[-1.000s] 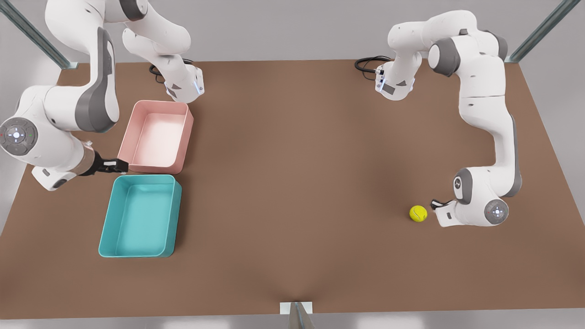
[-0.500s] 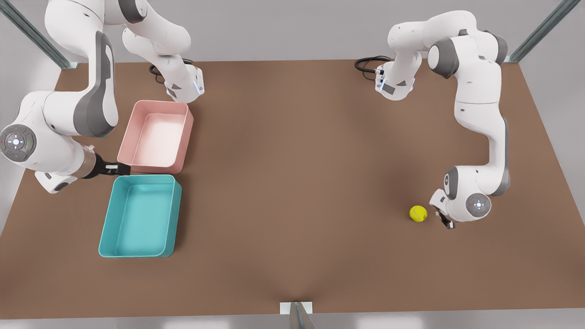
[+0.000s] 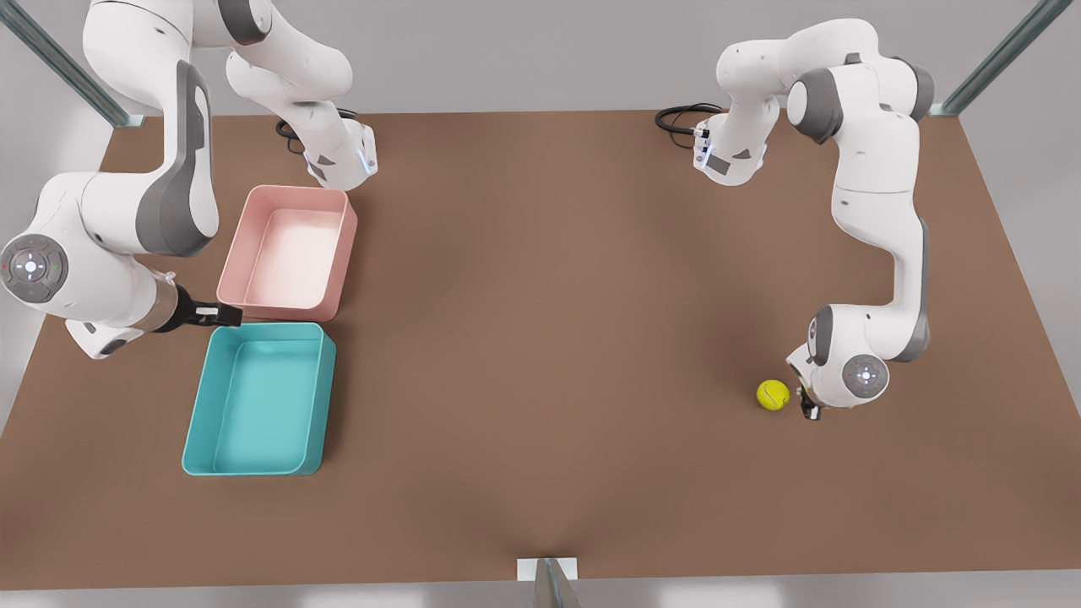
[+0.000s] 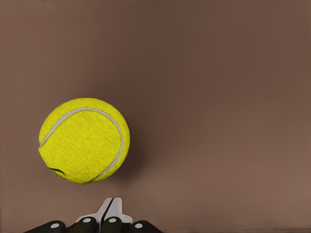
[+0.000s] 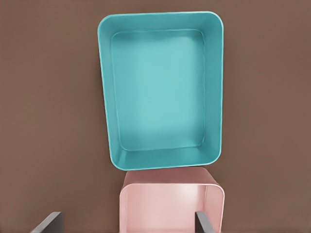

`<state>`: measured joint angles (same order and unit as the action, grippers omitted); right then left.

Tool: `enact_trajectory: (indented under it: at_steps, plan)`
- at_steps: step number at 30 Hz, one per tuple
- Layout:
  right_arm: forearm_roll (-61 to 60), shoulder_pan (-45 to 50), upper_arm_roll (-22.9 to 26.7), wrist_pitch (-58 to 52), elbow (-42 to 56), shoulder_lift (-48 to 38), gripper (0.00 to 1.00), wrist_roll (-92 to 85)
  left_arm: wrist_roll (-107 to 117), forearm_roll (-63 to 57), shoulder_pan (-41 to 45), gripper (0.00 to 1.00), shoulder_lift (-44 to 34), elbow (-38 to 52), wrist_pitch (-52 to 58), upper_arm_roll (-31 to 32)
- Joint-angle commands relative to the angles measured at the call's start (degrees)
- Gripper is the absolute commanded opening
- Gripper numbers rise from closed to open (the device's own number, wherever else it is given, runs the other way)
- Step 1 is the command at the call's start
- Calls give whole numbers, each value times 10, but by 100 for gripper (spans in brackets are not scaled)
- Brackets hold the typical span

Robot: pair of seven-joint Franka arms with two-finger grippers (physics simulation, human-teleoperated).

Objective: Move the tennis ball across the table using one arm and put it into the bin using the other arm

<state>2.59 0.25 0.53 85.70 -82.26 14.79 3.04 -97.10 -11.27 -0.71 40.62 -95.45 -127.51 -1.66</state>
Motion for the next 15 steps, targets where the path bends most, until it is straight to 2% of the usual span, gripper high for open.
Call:
enact_trajectory:
  at_steps: [1, 11, 13, 15]
  plan:
    - [0, 0, 0, 0, 0, 0, 100, 8, -136, 0, 0, 21, 0, 0, -14, 0]
    - [0, -1, 1, 1, 1, 1, 100, 8, 20, 4, 16, 21, 7, 0, -39, 0]
    - [0, -1, 1, 1, 1, 1, 100, 8, 93, 5, 49, 21, 7, 1, -40, 0]
    - [0, -1, 1, 1, 0, 1, 100, 8, 263, 41, 112, 21, -5, 1, -24, 12]
